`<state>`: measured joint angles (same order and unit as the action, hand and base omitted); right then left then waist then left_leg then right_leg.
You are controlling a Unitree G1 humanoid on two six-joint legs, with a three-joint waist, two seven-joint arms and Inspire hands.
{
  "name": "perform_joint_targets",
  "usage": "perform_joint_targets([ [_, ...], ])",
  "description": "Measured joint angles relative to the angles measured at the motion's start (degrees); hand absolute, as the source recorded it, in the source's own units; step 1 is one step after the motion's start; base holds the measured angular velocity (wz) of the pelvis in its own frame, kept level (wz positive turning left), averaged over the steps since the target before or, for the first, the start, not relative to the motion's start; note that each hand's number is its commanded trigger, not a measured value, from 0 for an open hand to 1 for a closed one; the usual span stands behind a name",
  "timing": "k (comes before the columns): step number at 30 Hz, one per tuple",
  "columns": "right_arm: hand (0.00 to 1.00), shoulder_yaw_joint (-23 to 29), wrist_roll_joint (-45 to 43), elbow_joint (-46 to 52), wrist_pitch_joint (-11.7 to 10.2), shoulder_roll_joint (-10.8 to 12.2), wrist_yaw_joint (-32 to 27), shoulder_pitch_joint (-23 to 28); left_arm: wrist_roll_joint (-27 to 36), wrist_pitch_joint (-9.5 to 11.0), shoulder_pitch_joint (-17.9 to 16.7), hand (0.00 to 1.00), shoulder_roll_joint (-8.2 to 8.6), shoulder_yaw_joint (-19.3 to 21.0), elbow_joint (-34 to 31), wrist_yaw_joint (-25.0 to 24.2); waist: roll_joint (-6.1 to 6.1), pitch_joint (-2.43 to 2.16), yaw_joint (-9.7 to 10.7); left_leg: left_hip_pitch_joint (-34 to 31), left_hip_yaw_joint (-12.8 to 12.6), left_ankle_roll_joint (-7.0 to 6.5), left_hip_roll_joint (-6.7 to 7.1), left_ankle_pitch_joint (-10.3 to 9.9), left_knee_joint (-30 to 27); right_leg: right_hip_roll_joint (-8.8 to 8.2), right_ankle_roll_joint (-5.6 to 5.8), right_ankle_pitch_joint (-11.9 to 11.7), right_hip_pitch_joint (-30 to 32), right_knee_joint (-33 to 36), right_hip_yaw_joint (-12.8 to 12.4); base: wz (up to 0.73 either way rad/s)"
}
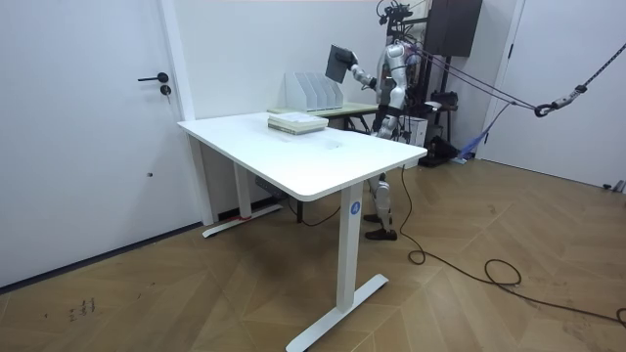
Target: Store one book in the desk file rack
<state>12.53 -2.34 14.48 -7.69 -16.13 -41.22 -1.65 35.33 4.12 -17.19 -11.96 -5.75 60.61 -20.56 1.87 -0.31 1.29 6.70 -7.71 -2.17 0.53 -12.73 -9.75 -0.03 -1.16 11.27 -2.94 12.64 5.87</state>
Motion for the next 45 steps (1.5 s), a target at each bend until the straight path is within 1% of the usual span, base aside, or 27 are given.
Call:
perform_joint_targets([
  [5, 1.00, 0.0, 0.0, -1.4, 0.0, 0.0, 0.0, -0.3, 0.1, 0.0, 0.0, 0.00, -0.02, 0.0, 0.0, 1.3, 0.19, 0.11, 0.0, 0.0, 0.2, 0.01, 0.02, 0.0, 0.0, -0.07, 0.00, 0.0, -0.1, -0.1, 0.4, 0.02],
  [9, 1.00, 0.2, 0.0, -5.7, 0.1, 0.0, -0.2, -2.7, 0.0, 0.0, 0.2, 0.00, -0.01, 0.3, 1.0, 1.6, 0.44, 0.17, 0.0, 0.0, 0.2, 0.00, 0.05, 0.0, 0.0, -0.11, 0.00, 0.0, -0.1, -0.1, 0.4, 0.00],
  [11, 1.00, 0.2, 0.1, -6.6, 0.1, 0.0, -0.1, -3.1, 0.0, 0.0, 0.4, 0.00, 0.01, 0.8, 1.4, 1.7, 0.65, 0.23, -0.1, 0.0, 0.3, 0.00, 0.05, 0.0, 0.0, -0.13, 0.00, 0.0, -0.2, -0.1, 0.6, 0.00],
  [13, 1.00, 0.2, 0.1, -7.8, 0.3, 0.0, 0.1, -3.5, 0.0, -0.1, 0.4, 0.00, 0.02, 1.4, 1.4, 1.8, 0.95, 0.40, -0.1, -0.1, 0.3, 0.01, 0.06, 0.0, 0.0, -0.14, 0.00, 0.0, -0.2, -0.1, 0.6, 0.00],
  [15, 1.00, 0.2, 0.1, -8.6, 0.3, 0.0, 0.2, -3.9, 0.0, -0.2, 0.4, 0.00, 0.03, 1.6, 1.4, 2.1, 1.02, 0.43, -0.2, -0.1, 0.3, 0.00, 0.09, 0.0, 0.0, -0.18, 0.02, 0.0, -0.2, -0.1, 0.6, 0.00],
  [20, 1.00, 0.2, 0.1, -9.9, 0.3, 0.0, 0.2, -5.0, 0.0, -0.5, 0.5, 0.00, 0.04, 1.9, 1.6, 2.5, 1.02, 0.41, -0.1, -0.2, 0.4, 0.00, 0.11, 0.0, 0.0, -0.18, 0.04, 0.0, -0.1, -0.1, 0.6, 0.00],
  [25, 1.00, 0.2, 0.1, -11.3, 0.5, 0.0, 0.4, -6.4, 0.0, -0.5, 1.6, 0.00, 0.13, 1.9, 3.5, 2.5, 1.01, 0.40, -0.2, -0.2, 0.4, 0.00, 0.11, 0.0, 0.0, -0.17, 0.04, 0.0, -0.1, -0.1, 0.6, 0.00],
  [28, 1.00, 0.2, 0.0, -11.7, 1.5, 0.0, 0.8, -7.0, -0.1, -0.5, 1.9, 0.00, 0.22, 2.3, 4.1, 2.5, 1.22, 0.41, -0.3, -0.2, 0.4, -0.01, 0.11, 0.0, 0.0, -0.18, 0.04, 0.0, -0.1, 0.0, 0.6, 0.00],
  [32, 1.00, 0.3, 0.2, -13.5, 1.8, -0.4, 0.8, -8.7, -0.3, -0.5, 1.8, 0.00, 0.20, 2.6, 4.1, 2.4, 1.45, 0.41, -0.2, -0.2, 0.4, -0.01, 0.13, 0.0, 0.0, -0.22, 0.04, 0.0, 0.0, -0.1, 0.7, 0.00],
  [34, 1.00, 0.3, 2.3, -17.7, 2.5, -1.9, 1.0, -12.4, -2.5, -0.7, 2.1, 0.00, -0.10, 2.8, 3.8, 2.3, 1.42, 0.37, -0.2, -0.4, 0.4, -0.02, 0.15, 0.0, -0.1, -0.33, 0.06, 0.0, -0.1, -0.1, 1.1, 0.02],
  [37, 1.00, 0.3, 4.2, -21.3, 4.0, -3.8, 1.5, -15.5, -3.4, -1.4, 2.3, 0.00, -0.32, 2.9, 3.7, 2.2, 1.37, 0.29, -0.2, -0.8, 0.6, -0.03, 0.18, 0.0, -0.5, -0.52, 0.06, 0.0, -0.1, -0.1, 1.8, 0.12],
  [40, 1.00, 0.2, 4.5, -23.2, 4.2, -4.0, 2.0, -16.8, -3.4, -1.7, 2.6, 0.00, -0.43, 2.9, 3.5, 2.1, 1.50, 0.32, -0.3, -1.1, 1.0, -0.02, 0.16, 0.0, -0.8, -0.53, 0.06, 0.0, 0.0, -0.1, 2.2, 0.09],
  [43, 1.00, 0.0, 4.5, -25.2, 6.5, -4.0, 2.5, -18.2, -3.4, -2.7, 3.2, 0.00, -0.43, 2.9, 3.6, 2.1, 1.47, 0.31, -0.8, -1.2, 1.5, -0.02, 0.18, 0.1, -0.8, -0.52, 0.06, 0.0, 0.0, -0.1, 2.3, 0.04],
  [45, 1.00, 0.0, 4.5, -25.2, 6.8, -4.0, 2.5, -18.2, -3.4, -2.9, 3.4, 0.00, -0.41, 2.8, 3.5, 2.1, 1.47, 0.31, -1.3, -1.3, 1.6, -0.02, 0.19, 0.1, -0.8, -0.54, 0.06, 0.0, 0.0, -0.1, 2.5, 0.00],
])
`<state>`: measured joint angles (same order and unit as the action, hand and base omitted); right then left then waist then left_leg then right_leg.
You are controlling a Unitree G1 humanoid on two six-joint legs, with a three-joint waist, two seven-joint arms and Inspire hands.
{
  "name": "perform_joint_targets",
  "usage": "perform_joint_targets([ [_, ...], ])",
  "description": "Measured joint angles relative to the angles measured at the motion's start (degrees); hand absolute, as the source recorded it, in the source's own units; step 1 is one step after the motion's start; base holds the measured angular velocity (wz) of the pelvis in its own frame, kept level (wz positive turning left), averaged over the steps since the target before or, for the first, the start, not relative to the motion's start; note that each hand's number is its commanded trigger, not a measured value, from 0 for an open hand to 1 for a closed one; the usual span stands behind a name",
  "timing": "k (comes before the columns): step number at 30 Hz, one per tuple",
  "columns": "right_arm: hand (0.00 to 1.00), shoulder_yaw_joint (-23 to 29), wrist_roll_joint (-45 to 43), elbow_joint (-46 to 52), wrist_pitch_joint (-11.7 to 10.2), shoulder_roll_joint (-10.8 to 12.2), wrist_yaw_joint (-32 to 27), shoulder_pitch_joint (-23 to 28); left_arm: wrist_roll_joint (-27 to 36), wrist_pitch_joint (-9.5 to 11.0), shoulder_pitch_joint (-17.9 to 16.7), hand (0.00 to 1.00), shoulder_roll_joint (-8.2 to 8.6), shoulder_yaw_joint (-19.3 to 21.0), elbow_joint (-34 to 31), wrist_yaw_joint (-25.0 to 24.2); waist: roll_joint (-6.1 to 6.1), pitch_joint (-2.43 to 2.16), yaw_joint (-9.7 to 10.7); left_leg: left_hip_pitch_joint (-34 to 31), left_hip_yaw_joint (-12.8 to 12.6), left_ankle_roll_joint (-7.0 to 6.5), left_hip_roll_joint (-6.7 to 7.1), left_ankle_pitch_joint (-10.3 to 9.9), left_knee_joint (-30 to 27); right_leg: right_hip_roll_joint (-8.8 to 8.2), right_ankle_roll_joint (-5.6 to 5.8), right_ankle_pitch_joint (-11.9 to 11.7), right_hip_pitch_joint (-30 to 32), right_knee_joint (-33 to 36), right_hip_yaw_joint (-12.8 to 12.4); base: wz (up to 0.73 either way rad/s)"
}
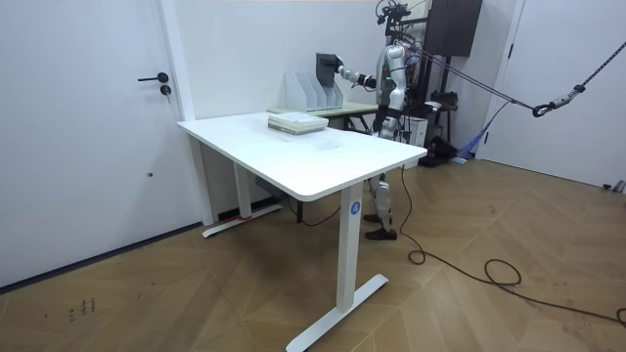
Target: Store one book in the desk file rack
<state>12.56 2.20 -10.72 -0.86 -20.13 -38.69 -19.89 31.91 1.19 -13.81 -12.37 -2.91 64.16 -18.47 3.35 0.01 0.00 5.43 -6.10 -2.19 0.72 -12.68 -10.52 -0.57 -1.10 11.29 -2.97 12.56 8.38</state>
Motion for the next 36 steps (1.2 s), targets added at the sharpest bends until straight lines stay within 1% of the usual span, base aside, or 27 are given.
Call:
perform_joint_targets([
  [8, 1.00, 0.0, 0.5, -1.9, 1.0, 0.0, 0.1, -0.2, 0.0, -1.1, 0.3, 0.00, 0.01, 0.2, 0.0, 0.0, 0.03, -0.08, -0.3, -0.1, 0.3, 0.00, 0.00, 0.0, -0.3, -0.17, -0.02, 0.0, -0.1, 0.1, 1.0, 0.00],
  [11, 1.00, 0.0, 2.4, -5.4, 1.3, -0.2, 0.1, -1.7, 0.0, -1.5, 0.4, 0.00, 0.03, 0.4, 0.0, 0.0, 0.08, -0.10, -0.3, -0.1, 0.3, 0.00, 0.02, 0.0, -0.4, -0.21, -0.03, 0.0, -0.5, 0.1, 1.1, 0.00],
  [13, 1.00, 0.0, 3.3, -8.7, 1.9, -0.8, 0.1, -2.7, 0.0, -1.6, 0.4, 0.00, 0.01, 0.4, 0.0, 0.1, 0.21, -0.08, -0.3, 0.1, 0.3, -0.02, 0.05, 0.0, -0.4, -0.24, -0.03, 0.0, -0.8, 0.1, 1.1, 0.00],
  [18, 1.00, 0.0, 5.3, -9.3, 2.3, -1.0, 0.1, -2.7, 0.0, -1.9, 0.5, 0.00, -0.08, 0.5, 0.0, 0.0, 0.40, -0.08, -0.3, 0.1, 0.4, -0.03, 0.05, 0.0, -0.4, -0.23, -0.02, 0.0, -0.8, 0.0, 1.1, 0.00],
  [20, 1.00, 0.0, 7.4, -10.4, 2.3, -1.5, 0.1, -3.4, -0.1, -2.0, 0.5, 0.00, -0.23, 0.5, -0.1, 0.0, 0.51, -0.11, -0.2, 0.1, 0.3, -0.03, 0.05, 0.0, -0.4, -0.20, -0.02, 0.0, -0.9, -0.1, 1.1, 0.00],
  [22, 1.00, 0.1, 9.6, -13.2, 3.0, -2.9, 0.2, -5.4, -0.5, -2.1, 0.5, 0.00, -0.37, 0.5, -0.3, 0.0, 0.51, -0.13, -0.2, 0.0, 0.2, -0.03, 0.10, 0.0, -0.4, -0.23, -0.02, 0.0, -0.9, -0.1, 1.1, 0.00],
  [25, 1.00, 0.0, 11.4, -13.8, 3.6, -4.6, 0.5, -6.2, -1.0, -2.5, 0.4, 0.00, -0.58, 0.5, -1.0, 0.0, 0.46, -0.15, -0.2, -0.1, 0.2, -0.03, 0.07, 0.0, -0.4, -0.19, -0.02, 0.0, -0.8, -0.2, 1.1, 0.00],
  [27, 1.00, 0.1, 11.8, -13.8, 3.6, -5.2, 0.7, -6.2, -1.2, -2.6, 0.2, 0.00, -0.68, 0.5, -1.6, 0.0, 0.36, -0.22, -0.2, 0.0, 0.2, -0.03, 0.06, 0.0, -0.5, -0.19, -0.02, 0.0, -0.8, -0.1, 1.1, 0.00],
  [30, 1.00, 0.1, 13.8, -13.8, 3.7, -5.3, 0.7, -6.2, -1.6, -2.7, -0.2, 0.00, -0.92, 0.4, -2.6, 0.1, 0.32, -0.25, -0.1, 0.0, 0.4, -0.03, 0.02, 0.0, -0.5, -0.19, -0.02, 0.0, -0.8, 0.0, 1.1, 0.00],
  [32, 1.00, 0.1, 14.8, -13.8, 4.2, -5.7, 0.9, -6.3, -1.6, -3.2, -0.6, 0.00, -0.93, 0.5, -3.5, 0.4, 0.31, -0.25, 0.3, 0.0, 0.5, -0.03, 0.04, 0.0, -0.6, -0.21, -0.02, 0.0, -0.9, 0.1, 1.2, 0.02],
  [34, 1.00, 0.1, 19.4, -15.7, 4.7, -6.4, 1.2, -8.3, -1.6, -3.8, -1.6, 0.00, -0.94, 0.9, -5.1, 0.8, 0.32, -0.25, 1.3, 0.0, 0.8, -0.03, 0.06, 0.0, -0.8, -0.29, -0.02, 0.0, -1.1, 0.2, 1.4, 0.06],
  [36, 1.00, 0.1, 21.5, -17.2, 4.7, -7.3, 1.4, -9.4, -1.8, -4.5, -1.9, 0.00, -0.92, 1.2, -5.7, 1.0, 0.30, -0.25, 1.3, 0.0, 0.8, -0.03, 0.04, 0.0, -0.9, -0.28, -0.04, 0.0, -1.2, 0.2, 1.4, 0.00],
])
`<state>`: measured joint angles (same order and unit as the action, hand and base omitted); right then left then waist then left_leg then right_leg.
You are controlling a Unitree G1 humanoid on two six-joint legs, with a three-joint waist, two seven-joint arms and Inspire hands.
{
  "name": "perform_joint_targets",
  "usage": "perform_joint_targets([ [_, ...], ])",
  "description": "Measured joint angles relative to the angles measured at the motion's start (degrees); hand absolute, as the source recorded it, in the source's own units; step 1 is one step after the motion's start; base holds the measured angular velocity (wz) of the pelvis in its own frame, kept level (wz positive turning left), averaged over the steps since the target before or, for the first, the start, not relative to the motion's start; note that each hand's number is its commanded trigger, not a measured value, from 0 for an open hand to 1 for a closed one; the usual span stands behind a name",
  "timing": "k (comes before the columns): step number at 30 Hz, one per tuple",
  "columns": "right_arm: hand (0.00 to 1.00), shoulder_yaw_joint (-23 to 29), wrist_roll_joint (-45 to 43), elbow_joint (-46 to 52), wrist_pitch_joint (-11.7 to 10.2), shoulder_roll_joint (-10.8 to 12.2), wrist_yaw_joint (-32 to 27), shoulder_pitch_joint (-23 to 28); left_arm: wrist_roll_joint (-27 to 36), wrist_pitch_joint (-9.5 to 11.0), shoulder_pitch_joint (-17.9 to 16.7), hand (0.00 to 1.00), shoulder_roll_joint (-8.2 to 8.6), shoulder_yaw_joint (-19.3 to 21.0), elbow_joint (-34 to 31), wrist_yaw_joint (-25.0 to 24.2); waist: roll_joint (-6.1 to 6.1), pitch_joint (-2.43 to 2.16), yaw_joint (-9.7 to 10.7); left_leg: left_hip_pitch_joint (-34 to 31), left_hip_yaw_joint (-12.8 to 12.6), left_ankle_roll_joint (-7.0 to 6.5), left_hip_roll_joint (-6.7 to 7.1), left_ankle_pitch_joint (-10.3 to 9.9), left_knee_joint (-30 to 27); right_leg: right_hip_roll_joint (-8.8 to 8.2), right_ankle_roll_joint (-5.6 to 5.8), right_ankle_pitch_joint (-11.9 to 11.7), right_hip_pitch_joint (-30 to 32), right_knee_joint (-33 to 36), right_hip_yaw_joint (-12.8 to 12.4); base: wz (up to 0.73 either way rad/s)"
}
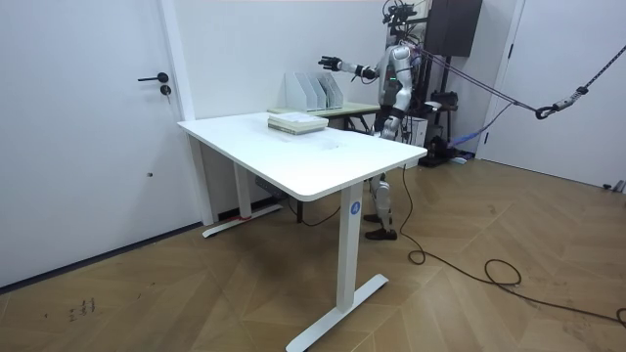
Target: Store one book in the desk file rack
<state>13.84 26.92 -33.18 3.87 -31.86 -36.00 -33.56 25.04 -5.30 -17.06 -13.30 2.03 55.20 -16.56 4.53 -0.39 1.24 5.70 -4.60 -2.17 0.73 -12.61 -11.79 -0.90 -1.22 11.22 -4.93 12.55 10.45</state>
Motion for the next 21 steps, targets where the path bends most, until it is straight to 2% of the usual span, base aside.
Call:
perform_joint_targets([
  [21, 0.00, 0.0, 0.0, 0.0, 0.0, 0.0, -0.1, 0.0, 0.0, -0.1, 0.0, 0.00, -0.48, 0.0, 0.0, 0.0, 0.20, 0.05, 0.0, -0.1, 0.1, -0.01, 0.02, 0.0, 0.1, 0.00, 0.00, 0.0, 0.1, -0.2, 0.0, 0.00],
])
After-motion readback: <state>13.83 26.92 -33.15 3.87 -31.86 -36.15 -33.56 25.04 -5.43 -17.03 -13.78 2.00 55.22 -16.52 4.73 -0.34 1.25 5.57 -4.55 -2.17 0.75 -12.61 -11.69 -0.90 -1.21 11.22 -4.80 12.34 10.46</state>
